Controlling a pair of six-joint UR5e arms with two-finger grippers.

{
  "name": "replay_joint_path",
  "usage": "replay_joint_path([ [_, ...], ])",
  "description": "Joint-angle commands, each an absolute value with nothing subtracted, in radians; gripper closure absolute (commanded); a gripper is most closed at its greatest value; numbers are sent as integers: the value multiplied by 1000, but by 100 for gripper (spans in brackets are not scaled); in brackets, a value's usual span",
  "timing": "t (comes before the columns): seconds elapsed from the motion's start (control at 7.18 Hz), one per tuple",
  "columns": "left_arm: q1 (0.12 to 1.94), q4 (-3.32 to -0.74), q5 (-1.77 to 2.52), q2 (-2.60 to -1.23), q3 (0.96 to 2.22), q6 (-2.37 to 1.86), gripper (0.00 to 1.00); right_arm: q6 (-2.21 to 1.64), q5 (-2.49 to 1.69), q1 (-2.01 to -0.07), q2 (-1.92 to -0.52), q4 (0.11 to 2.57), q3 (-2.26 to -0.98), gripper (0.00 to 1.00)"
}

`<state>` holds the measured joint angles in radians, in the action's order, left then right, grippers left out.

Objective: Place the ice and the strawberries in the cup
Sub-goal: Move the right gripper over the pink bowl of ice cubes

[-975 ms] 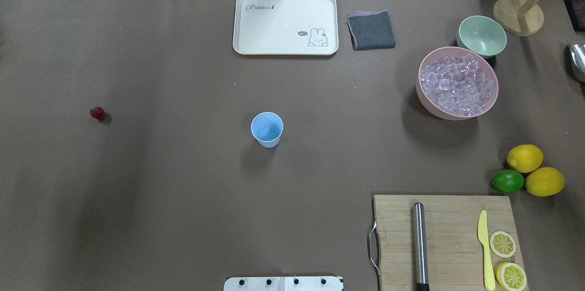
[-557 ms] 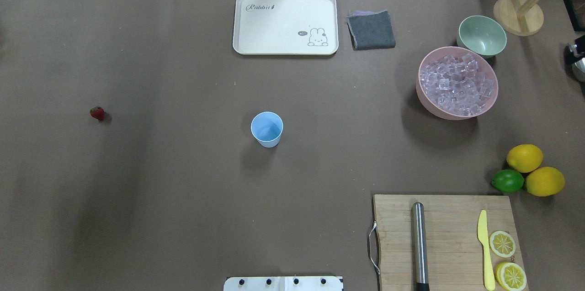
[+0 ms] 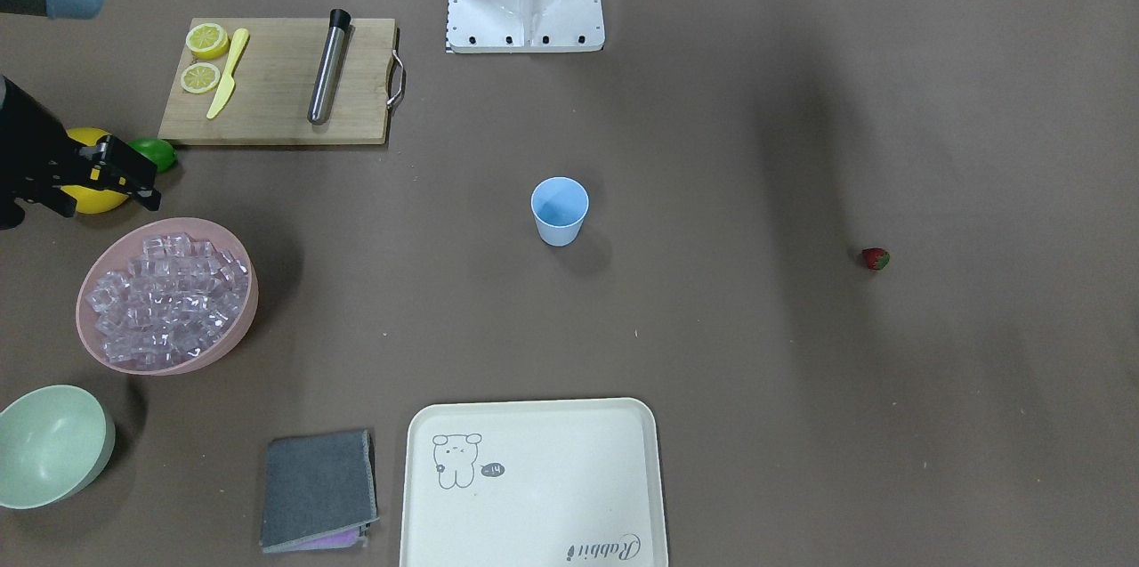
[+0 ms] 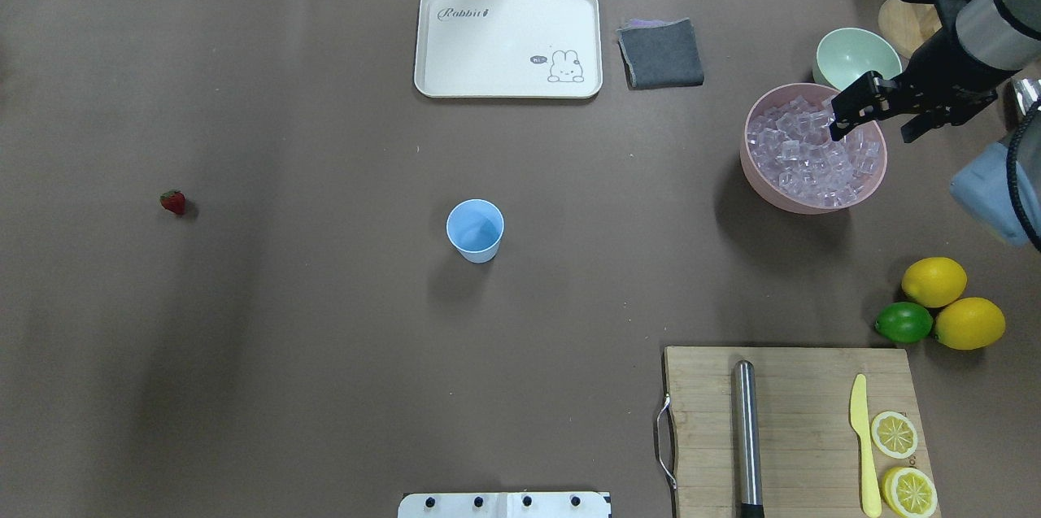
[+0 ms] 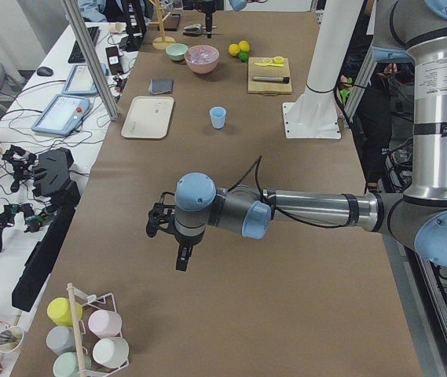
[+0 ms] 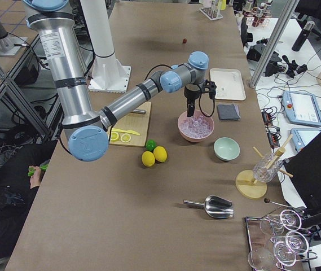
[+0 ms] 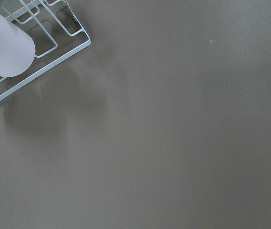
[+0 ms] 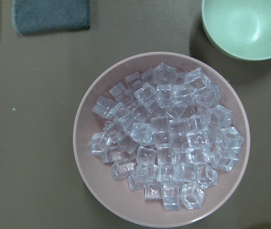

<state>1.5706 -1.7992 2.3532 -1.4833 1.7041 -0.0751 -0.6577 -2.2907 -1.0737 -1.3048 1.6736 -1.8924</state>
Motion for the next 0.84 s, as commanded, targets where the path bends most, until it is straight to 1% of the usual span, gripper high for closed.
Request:
replay_joint_path([
  [0.0,1569,-1799,2353,-1483,1704,-75,2,-655,-2247,-1029,-1253,1672,-1820,2],
  [0.14,1571,-1799,2353,-1483,1704,-75,2,-647,-2229,-1023,-1224,1664,-1775,2],
  [0.56,1571,-1799,2353,-1483,1704,-75,2,-655,-2227,-991,-1219,1488,-1640,3],
  [0.7,1571,-1799,2353,-1483,1703,-75,2,-653,-2227,-976,-1223,1483,-1634,6],
])
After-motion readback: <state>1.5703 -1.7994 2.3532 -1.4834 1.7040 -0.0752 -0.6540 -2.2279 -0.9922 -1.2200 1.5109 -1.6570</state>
